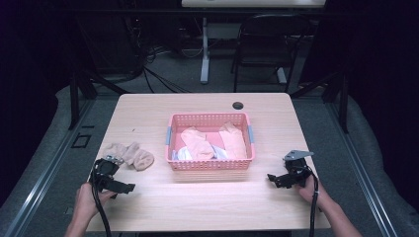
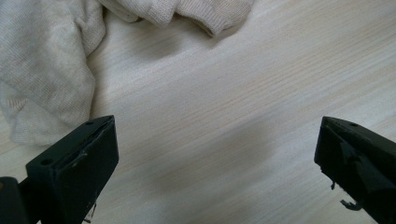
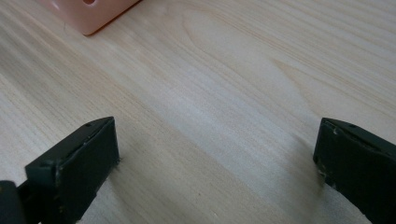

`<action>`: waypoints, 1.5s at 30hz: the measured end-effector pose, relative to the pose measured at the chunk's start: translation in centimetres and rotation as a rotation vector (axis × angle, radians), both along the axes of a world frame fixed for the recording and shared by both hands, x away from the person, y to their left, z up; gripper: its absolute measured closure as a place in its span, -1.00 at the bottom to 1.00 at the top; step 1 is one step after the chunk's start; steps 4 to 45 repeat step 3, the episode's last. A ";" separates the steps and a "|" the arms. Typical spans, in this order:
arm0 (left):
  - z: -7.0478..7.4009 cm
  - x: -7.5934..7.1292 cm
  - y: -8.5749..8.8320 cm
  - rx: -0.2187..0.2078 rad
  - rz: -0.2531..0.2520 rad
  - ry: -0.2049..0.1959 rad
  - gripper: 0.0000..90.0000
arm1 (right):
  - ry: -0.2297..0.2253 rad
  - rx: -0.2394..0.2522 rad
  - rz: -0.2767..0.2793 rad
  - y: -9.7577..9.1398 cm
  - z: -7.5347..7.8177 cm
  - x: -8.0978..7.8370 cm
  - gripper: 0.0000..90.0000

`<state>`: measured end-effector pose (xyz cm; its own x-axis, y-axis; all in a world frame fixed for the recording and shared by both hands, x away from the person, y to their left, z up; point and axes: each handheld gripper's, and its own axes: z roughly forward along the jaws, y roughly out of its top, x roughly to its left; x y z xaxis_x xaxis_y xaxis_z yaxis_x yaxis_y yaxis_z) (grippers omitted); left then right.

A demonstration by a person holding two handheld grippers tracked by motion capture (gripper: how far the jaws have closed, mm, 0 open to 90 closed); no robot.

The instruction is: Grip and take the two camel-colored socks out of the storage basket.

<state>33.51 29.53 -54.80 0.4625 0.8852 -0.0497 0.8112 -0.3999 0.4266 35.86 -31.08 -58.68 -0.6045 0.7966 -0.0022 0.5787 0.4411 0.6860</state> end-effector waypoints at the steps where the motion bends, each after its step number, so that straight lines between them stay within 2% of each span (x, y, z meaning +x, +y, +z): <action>1: 0.0 0.0 0.0 0.002 -0.007 -0.005 -1.00 | 0.001 0.001 0.002 0.0 0.0 0.0 -1.00; 45: 0.0 0.0 -0.1 0.004 -0.012 -0.008 -1.00 | 0.001 0.001 0.002 0.0 0.0 0.0 -1.00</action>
